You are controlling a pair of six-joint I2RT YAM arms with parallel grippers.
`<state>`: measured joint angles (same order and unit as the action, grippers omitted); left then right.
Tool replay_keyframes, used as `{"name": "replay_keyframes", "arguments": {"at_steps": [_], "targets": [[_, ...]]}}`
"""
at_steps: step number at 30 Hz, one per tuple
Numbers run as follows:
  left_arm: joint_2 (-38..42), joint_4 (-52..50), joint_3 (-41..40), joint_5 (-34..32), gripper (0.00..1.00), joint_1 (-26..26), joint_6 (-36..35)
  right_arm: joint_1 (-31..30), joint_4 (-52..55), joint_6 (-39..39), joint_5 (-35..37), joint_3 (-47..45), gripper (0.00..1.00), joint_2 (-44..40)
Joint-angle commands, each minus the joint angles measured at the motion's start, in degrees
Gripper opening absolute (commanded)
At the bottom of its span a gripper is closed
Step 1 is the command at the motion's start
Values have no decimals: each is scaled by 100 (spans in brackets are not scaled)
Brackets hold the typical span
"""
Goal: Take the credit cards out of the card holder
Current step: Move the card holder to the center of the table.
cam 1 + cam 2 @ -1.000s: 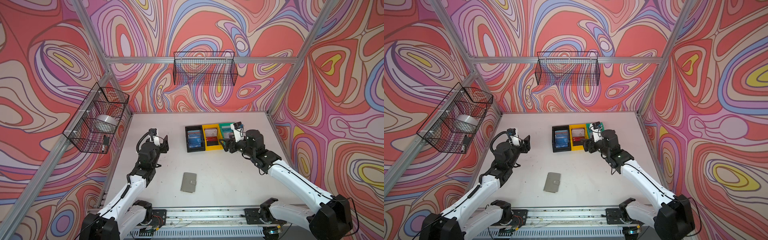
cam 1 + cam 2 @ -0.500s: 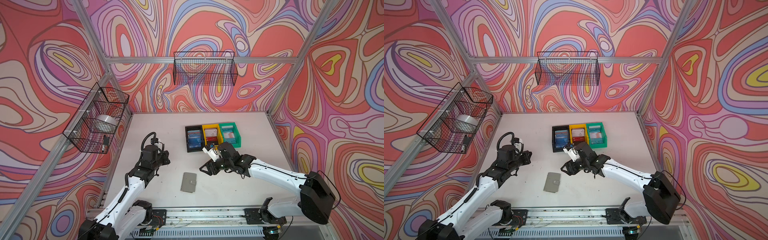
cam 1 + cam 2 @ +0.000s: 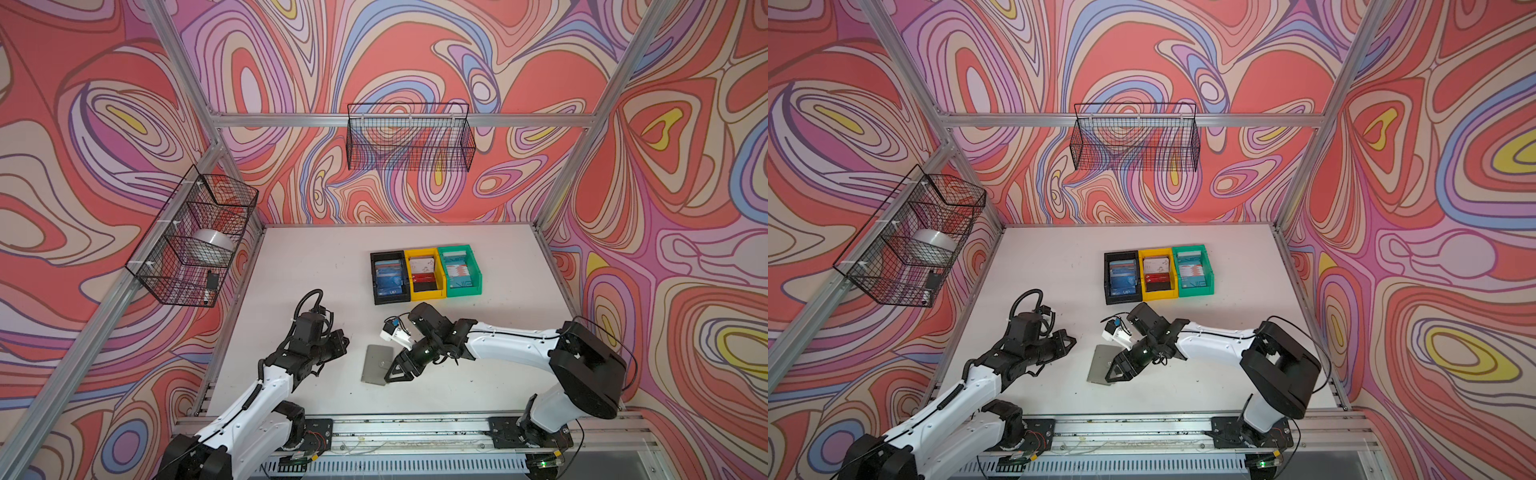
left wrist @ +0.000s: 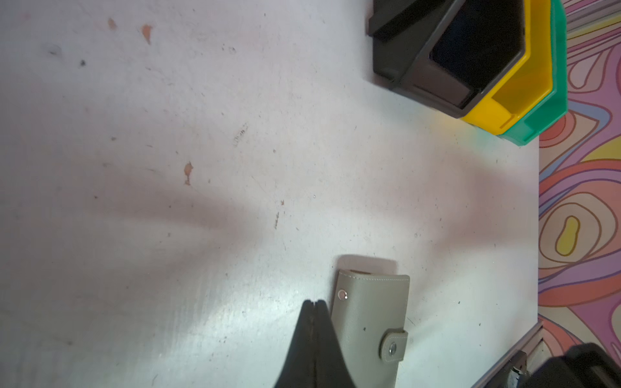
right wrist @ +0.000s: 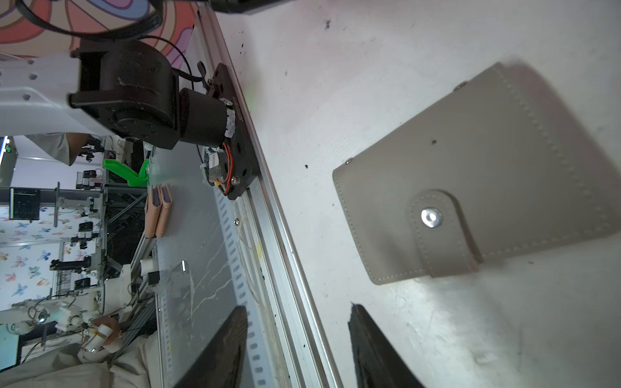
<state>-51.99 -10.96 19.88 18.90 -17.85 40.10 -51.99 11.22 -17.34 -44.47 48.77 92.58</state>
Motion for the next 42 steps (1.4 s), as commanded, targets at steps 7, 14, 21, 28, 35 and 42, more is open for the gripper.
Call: {"name": "replay_keyframes", "arguments": {"at_steps": [7, 14, 21, 28, 35, 42], "targets": [[-185, 53, -69, 8, 0, -426, 371, -34, -435, -129, -448, 228, 49, 858], [-708, 495, -134, -17, 0, -649, 514, -20, -27, 3, 143, 721, 47, 1550], [-1244, 875, -12, 6, 0, -818, 534, 242, 399, 43, 1132, 985, 47, 1625], [-1771, 1248, 153, 2, 0, -1111, 602, 684, 654, 142, 1485, 930, 47, 1426], [-2308, 1800, 368, 156, 0, -1291, 694, 962, 969, 329, 1657, 1090, 46, 1386], [-1634, 421, 1111, -242, 0, -1300, 276, 968, 1529, 526, 1934, 1359, 45, 990]]}}
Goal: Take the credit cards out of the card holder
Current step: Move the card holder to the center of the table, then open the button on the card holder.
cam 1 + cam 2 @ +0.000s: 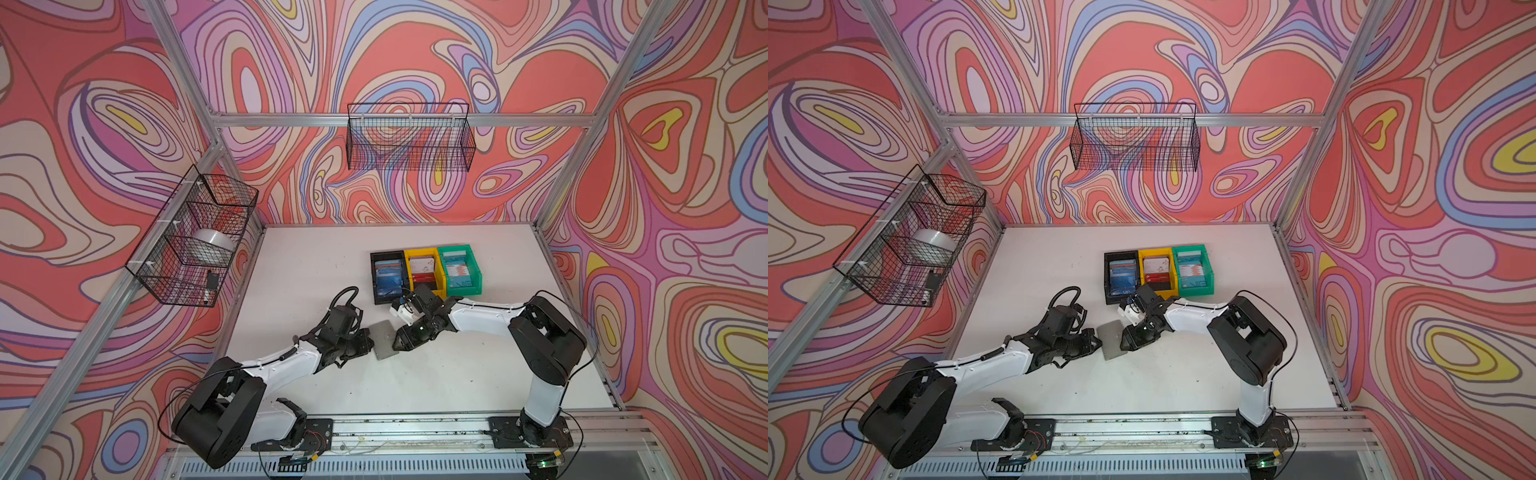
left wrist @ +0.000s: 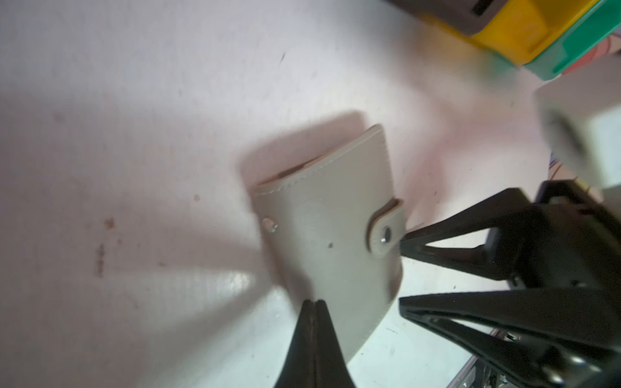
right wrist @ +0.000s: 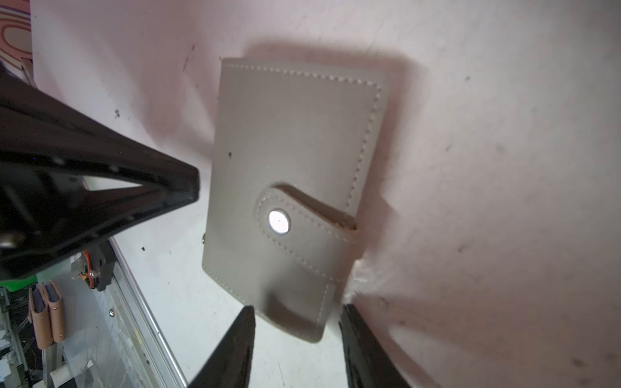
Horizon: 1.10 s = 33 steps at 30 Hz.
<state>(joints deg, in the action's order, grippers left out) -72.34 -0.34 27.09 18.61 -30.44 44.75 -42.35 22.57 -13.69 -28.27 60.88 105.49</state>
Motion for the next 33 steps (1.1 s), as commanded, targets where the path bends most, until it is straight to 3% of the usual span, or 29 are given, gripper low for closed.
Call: {"name": "replay_keyframes", "arguments": {"at_steps": [1, 7, 18, 33], "targets": [[626, -898, 503, -357, 0, -41, -281, 6, 467, 161, 374, 190, 45, -362], [1293, -1116, 472, -859, 0, -41, -398, -1, 707, 121, 898, 418, 42, -792], [5, -249, 415, -508, 0, -43, -181, -174, 949, 1, 1385, 1085, 42, -42], [-379, 459, 297, -246, 0, -32, -7, -665, 1004, -265, 1825, 1546, 42, 538]]}}
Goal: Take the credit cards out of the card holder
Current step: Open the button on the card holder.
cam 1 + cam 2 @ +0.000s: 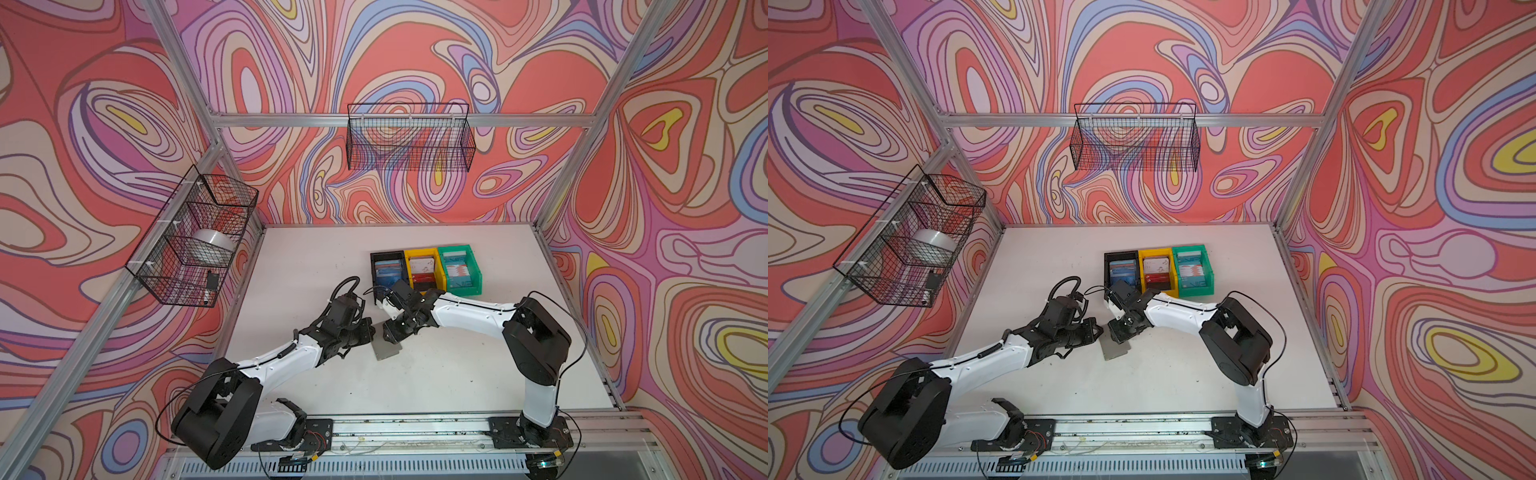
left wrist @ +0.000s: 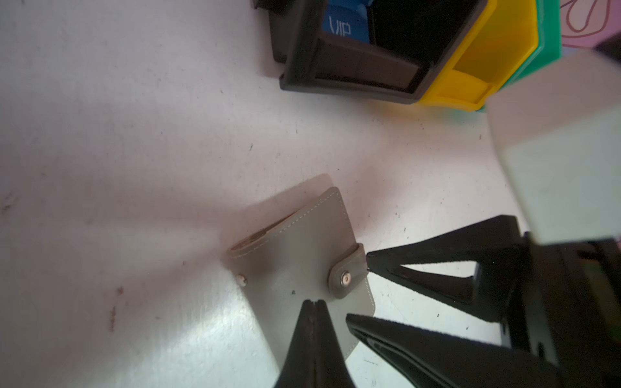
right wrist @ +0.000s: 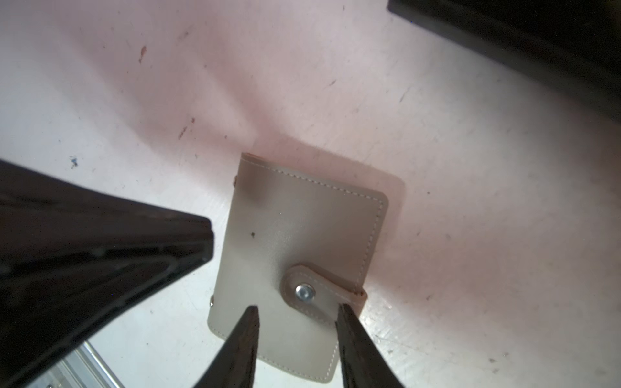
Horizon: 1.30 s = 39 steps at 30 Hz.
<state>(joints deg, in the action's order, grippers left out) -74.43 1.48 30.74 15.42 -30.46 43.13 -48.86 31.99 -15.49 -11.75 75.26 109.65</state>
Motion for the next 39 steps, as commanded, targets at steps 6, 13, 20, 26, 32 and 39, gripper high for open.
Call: {"name": "replay_keyframes", "arguments": {"at_steps": [6, 13, 20, 26, 32, 39], "targets": [[-712, 726, -292, 263, 0, 29, 399, -18, 55, -69, 218, 164, 42, 248], [-871, 835, -335, 420, 0, 206, 485, -29, 4, -128, 199, 278, 41, 427], [-941, 850, -386, 431, 0, 217, 537, -101, 141, -219, 301, 335, 35, 675], [-950, 986, -511, 440, 0, 223, 683, -200, 329, -330, 622, 99, 31, 648], [-950, 995, -543, 498, 0, 225, 732, -297, 449, -340, 822, 65, 31, 571], [-955, 927, -515, 483, 0, 223, 740, -521, 590, -298, 878, 305, 38, 775]]}}
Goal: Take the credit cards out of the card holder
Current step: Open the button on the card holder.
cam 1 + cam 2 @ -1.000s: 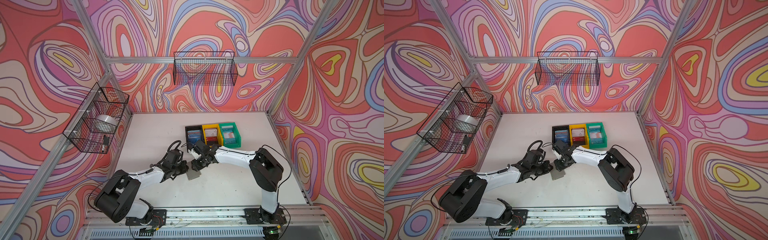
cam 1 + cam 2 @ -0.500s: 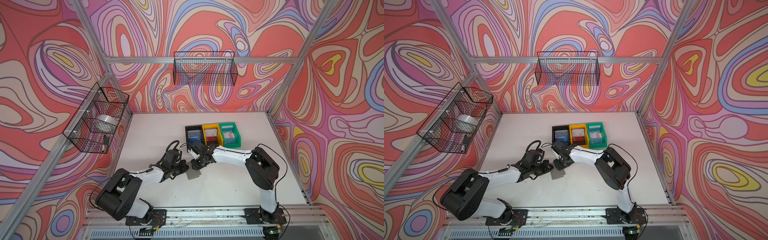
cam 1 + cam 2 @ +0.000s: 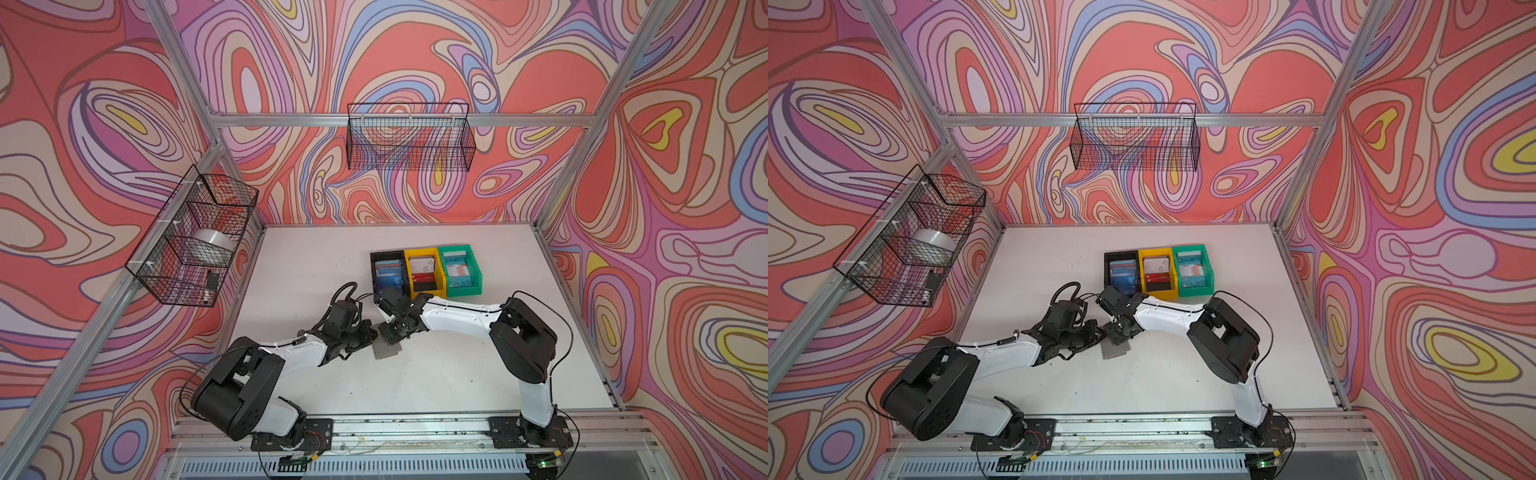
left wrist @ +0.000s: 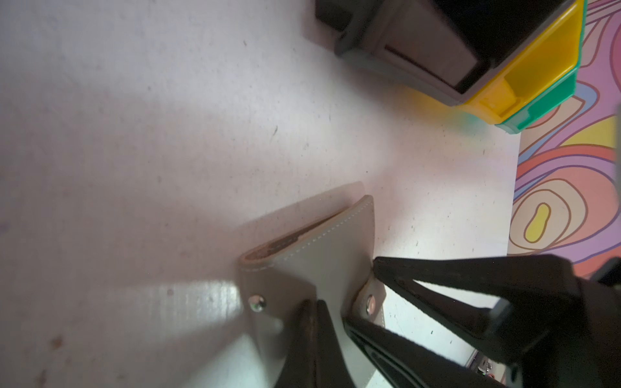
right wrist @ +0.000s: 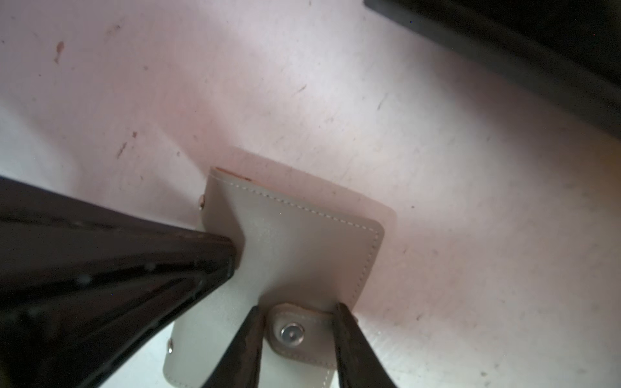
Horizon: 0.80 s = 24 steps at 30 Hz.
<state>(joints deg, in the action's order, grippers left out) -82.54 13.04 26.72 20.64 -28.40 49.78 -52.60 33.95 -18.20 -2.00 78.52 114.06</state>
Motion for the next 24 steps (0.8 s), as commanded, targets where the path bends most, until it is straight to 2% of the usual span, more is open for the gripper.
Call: {"name": "replay_keyframes", "arguments": {"at_steps": [1, 6, 14, 20, 24], "targets": [[-139, -240, -113, -43, 0, 15, 67, -147, 420, -54, -30, -11, 38, 356], [-122, -247, -150, -43, 0, 19, 63, -145, 551, -105, 221, 23, 32, 459], [-104, -306, -184, -122, 0, 28, 58, -145, 854, -157, 436, -3, 8, 558], [-165, -311, -244, -153, 0, 28, 49, -44, 515, -221, -145, -296, 0, 270], [-226, -258, -295, -155, 0, 23, 72, 302, -34, -359, -763, -760, 0, -151]]}}
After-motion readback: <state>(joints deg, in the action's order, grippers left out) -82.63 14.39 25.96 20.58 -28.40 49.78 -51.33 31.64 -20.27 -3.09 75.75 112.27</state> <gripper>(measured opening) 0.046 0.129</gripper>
